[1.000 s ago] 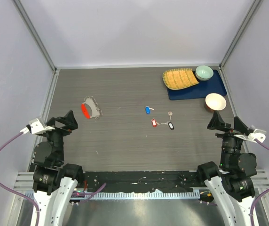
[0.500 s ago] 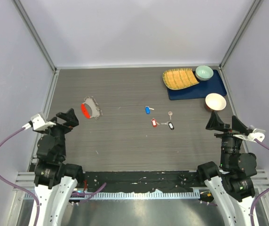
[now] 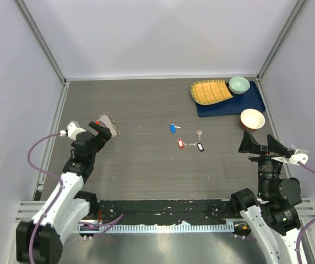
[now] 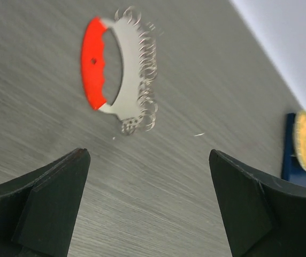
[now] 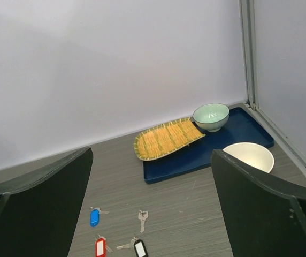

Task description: Put the keys on the keyring

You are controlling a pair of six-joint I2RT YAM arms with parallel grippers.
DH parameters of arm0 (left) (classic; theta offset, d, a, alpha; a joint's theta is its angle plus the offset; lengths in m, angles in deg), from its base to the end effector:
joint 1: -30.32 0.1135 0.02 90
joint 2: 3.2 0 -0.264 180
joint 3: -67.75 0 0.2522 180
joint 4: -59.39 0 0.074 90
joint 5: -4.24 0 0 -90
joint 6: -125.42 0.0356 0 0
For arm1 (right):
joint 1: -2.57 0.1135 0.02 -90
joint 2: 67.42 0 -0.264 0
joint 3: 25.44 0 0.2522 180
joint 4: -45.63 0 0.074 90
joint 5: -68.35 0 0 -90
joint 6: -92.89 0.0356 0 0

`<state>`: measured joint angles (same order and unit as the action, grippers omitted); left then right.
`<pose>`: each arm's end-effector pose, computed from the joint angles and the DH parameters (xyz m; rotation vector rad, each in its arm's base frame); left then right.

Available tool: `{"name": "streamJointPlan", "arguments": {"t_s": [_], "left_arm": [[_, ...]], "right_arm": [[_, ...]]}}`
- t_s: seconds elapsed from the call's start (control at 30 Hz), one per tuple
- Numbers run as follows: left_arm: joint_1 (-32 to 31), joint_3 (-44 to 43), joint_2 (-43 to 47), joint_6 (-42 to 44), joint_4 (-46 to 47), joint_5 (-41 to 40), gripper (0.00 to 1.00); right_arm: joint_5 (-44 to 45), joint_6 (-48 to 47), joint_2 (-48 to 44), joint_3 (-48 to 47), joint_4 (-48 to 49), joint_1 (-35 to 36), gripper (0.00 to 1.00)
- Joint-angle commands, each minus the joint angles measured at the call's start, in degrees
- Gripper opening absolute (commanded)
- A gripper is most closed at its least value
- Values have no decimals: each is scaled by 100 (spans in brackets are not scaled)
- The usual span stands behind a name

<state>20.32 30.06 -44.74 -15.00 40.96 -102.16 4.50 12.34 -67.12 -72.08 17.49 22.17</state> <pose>0.1732 -0.0203 0.2306 -0.8536 1.7711 -0.4170 0.0343 -0.0045 0.3304 0.2835 1.2565 0.1492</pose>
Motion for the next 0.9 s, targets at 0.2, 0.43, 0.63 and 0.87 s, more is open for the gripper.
{"name": "streamJointPlan", "arguments": {"t_s": [0.2,0.43,0.63,0.87], "left_arm": [[24,-868,-2753,-838,757,-380,80],[42,-956,-3764,-830,1125,-548,60],[77,-1167,-4494,-812,1222,-399,45],[86,-1308,-4785,-786,1188,-48,33]], "right_arm": [[-93,127,-12,-236,40,159,100],[-102,127,-12,-236,13,167,100],[-102,118,-12,-227,22,167,100],[-84,118,-12,-227,22,167,100]]}}
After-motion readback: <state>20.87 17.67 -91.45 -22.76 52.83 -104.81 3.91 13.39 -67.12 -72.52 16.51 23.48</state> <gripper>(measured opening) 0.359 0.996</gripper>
